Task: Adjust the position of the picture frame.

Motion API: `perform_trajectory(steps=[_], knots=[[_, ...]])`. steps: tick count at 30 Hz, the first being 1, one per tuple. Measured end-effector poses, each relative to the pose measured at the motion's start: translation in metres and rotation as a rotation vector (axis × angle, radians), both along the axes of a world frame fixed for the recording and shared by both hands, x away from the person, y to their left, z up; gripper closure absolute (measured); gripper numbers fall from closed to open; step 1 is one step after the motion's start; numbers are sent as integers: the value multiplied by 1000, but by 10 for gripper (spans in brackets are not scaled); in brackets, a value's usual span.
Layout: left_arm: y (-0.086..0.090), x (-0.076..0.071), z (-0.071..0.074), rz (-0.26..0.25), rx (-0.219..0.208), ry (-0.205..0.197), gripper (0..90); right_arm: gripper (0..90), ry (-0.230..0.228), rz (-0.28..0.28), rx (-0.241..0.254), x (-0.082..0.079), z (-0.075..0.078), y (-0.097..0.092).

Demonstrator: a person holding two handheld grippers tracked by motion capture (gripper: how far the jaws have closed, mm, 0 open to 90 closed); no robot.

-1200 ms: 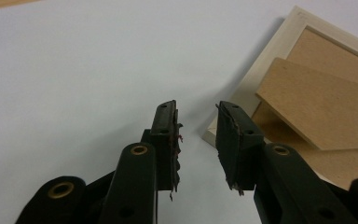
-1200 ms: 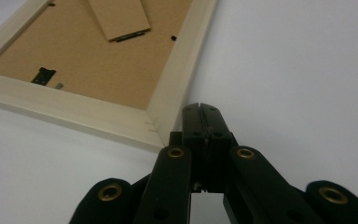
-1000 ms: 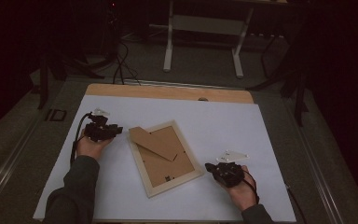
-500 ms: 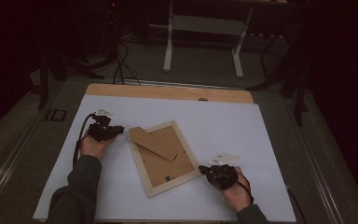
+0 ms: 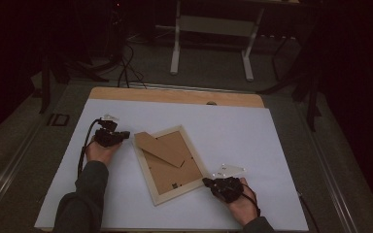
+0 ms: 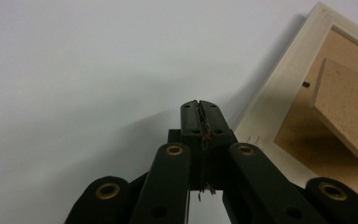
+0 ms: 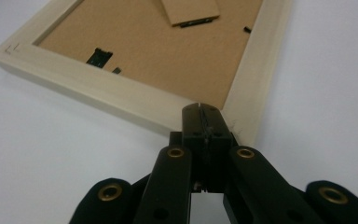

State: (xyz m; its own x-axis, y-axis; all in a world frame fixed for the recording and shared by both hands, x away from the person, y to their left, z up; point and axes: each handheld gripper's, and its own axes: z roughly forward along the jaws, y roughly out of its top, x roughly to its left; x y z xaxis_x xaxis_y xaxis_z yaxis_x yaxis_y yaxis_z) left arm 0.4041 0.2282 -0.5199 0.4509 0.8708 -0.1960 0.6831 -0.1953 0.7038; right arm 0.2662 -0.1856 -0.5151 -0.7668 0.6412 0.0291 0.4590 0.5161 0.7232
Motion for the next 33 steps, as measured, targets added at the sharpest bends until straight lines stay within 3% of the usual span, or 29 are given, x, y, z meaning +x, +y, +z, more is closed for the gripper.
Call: perform_trajectory(steps=[19,33], knots=[[-13,1,-12,-11,65,28,900,897,17,25,-15,-6,-10,3],[-14,3,-14,-20,66,18,900,897,12,49,-37,-9,-12,6]])
